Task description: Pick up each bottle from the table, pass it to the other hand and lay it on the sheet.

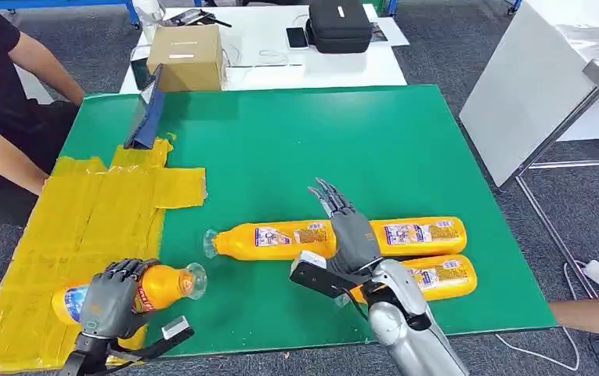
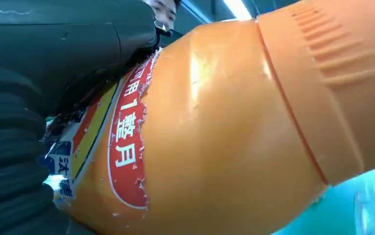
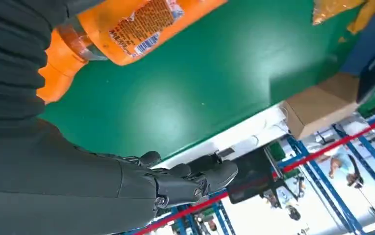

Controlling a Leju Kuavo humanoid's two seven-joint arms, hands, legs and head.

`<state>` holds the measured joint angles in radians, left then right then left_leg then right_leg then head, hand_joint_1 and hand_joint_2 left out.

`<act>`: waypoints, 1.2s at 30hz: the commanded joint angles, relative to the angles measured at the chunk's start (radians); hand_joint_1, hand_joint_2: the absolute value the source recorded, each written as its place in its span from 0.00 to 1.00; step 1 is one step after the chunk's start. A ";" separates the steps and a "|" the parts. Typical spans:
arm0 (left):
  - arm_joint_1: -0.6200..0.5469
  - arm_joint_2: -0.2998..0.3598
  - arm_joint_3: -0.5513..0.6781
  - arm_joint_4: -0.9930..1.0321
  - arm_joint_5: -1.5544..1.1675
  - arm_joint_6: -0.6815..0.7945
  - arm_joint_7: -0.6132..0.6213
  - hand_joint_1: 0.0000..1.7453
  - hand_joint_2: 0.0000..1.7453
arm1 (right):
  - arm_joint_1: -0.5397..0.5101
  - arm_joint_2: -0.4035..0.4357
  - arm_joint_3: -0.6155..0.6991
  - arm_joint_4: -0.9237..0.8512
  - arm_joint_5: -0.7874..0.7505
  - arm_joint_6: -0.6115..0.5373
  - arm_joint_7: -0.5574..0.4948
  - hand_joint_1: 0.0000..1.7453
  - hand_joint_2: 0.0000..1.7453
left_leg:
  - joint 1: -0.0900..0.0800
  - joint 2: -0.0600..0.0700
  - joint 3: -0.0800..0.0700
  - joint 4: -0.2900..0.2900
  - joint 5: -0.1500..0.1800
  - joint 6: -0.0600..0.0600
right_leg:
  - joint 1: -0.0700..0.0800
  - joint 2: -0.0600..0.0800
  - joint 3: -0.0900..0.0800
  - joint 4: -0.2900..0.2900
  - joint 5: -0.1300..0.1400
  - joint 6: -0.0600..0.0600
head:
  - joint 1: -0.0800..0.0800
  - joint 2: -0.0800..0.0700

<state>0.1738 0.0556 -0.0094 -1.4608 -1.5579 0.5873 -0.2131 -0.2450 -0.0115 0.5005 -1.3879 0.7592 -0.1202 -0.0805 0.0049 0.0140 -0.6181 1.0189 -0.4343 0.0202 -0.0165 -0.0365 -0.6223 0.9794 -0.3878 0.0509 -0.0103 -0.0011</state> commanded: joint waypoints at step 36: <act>-0.355 0.082 -0.207 0.267 1.245 -0.831 -0.485 0.00 0.00 | -0.421 0.148 0.165 1.059 -0.050 0.215 0.136 1.00 1.00 | 0.001 -0.015 0.016 -0.002 0.011 -0.004 | 0.000 -0.011 0.009 0.001 0.000 -0.007 | 0.002 0.000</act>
<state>-0.1970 0.2331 -0.3075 -1.0526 -0.6742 -0.0044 -0.6882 -0.6620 0.1331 0.6397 -0.5199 0.7084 0.0939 0.0282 0.0045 0.0011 -0.5994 1.0179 -0.4244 0.0160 -0.0176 -0.0503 -0.6100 0.9824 -0.3878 0.0439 -0.0087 -0.0011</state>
